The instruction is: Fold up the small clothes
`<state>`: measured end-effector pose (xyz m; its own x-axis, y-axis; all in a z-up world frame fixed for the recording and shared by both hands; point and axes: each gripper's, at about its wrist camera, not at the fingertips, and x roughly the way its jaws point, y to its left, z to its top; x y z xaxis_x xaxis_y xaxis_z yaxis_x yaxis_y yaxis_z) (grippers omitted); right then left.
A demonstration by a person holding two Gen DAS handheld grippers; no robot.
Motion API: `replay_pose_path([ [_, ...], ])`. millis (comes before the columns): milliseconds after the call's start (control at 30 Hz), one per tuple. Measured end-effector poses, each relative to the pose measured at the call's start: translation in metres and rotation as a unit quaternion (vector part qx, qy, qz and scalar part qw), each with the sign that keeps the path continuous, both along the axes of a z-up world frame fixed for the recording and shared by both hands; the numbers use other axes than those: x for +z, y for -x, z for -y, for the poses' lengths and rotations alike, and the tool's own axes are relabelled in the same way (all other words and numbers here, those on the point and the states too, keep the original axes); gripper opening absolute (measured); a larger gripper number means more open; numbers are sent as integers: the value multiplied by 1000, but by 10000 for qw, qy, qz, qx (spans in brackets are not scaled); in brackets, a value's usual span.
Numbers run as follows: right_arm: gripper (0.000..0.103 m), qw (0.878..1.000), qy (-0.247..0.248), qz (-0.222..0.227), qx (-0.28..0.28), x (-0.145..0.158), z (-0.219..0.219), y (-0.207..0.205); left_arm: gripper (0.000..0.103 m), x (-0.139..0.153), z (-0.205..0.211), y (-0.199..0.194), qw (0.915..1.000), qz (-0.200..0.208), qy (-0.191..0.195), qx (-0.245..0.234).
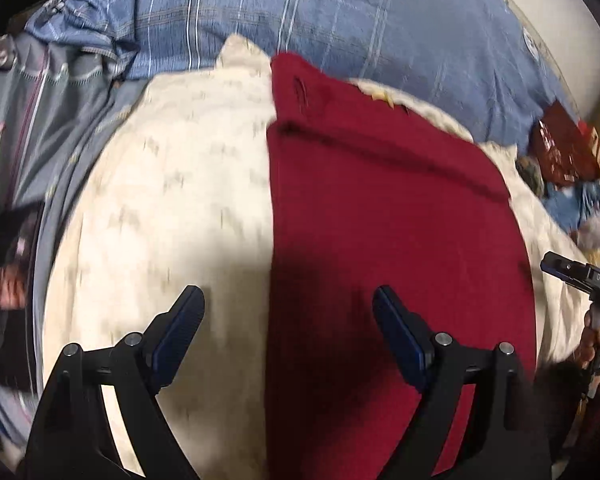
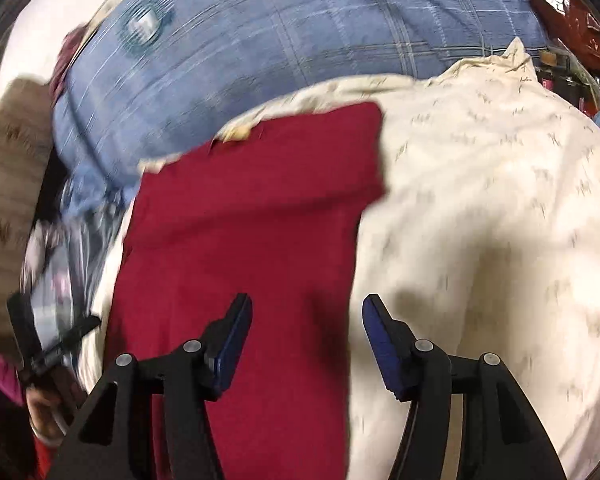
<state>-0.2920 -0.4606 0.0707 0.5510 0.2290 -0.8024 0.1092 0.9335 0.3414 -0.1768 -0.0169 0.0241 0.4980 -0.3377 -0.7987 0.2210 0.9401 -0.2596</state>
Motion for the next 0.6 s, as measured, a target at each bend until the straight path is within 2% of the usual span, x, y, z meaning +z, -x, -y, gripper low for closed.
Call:
replay_pose_path([
  [200,58,9993,44,-296,206,-34,-23,45,87,-13,4,35,9998,-135,-43,-146],
  [267,41,9991,153,-205,350,-39,-30,48,87,-17,5,40,9997,-152,-80,-149],
  [300,13,9981,318,-157,500,-37,-37,50,87,-17,4,43,9997,-152,-97,-140],
  [333,8,9979,376,-99,519,-35,-39,51,87,-17,5,44,9997,-158,-105,-133],
  [467,7,9970,719,-41,280,-24,-26,56,87,-13,-2,53,9997,-229,35,-117],
  [500,4,9973,710,-106,166,-27,-21,56,87,-14,-3,55,9996,-245,17,-117],
  [600,4,9987,475,-92,168,-26,-15,61,87,-19,-3,65,9994,-319,-29,-157],
])
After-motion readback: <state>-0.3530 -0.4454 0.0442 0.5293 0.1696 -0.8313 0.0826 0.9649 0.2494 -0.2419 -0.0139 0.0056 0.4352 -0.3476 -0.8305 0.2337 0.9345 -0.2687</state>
